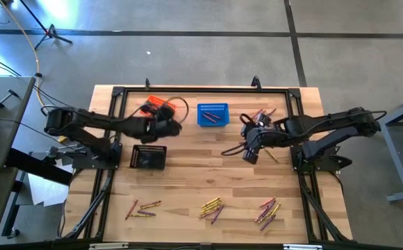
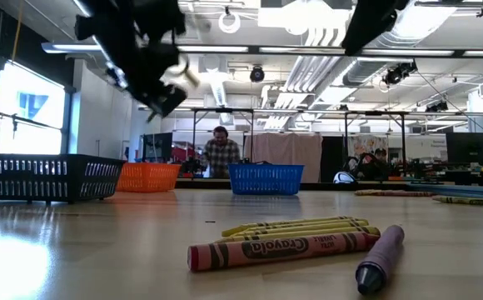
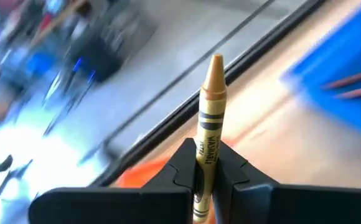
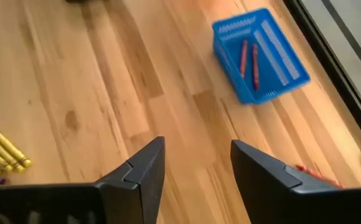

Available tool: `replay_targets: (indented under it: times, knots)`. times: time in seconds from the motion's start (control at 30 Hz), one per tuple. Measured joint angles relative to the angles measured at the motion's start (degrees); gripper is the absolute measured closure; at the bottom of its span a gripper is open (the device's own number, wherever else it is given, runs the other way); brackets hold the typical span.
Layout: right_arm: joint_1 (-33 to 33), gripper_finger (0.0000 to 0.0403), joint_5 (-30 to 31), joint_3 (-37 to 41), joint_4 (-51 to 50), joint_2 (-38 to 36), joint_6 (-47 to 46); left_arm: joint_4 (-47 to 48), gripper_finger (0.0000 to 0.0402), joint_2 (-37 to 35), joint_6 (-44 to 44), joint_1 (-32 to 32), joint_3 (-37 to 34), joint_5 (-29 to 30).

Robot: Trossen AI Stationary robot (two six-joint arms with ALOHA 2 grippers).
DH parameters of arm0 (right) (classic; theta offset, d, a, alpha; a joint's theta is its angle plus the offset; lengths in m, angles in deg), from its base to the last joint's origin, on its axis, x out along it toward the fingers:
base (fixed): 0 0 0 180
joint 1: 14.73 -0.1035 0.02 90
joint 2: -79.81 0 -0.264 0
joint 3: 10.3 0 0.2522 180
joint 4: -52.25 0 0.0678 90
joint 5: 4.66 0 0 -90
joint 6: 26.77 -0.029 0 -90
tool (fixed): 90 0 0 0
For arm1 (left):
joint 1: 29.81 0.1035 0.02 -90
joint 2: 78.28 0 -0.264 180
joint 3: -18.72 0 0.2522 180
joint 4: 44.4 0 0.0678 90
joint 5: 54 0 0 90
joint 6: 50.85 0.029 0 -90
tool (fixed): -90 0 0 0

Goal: Sort crayons
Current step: Put the yellow crayon into the orange bin

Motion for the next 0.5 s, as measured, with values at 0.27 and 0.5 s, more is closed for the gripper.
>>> replay_targets:
  times: [0.27,0.5]
  knots:
    - [-3.4,0.0252,0.5,0.0,-0.1,0.0,-2.0,7.7,0.0389,0.6,-2.9,17.2,-0.3,-15.6]
    - [-4.4,0.0254,0.5,0.0,-0.1,0.0,-1.9,5.3,0.0355,0.6,2.2,22.9,-0.3,-32.1]
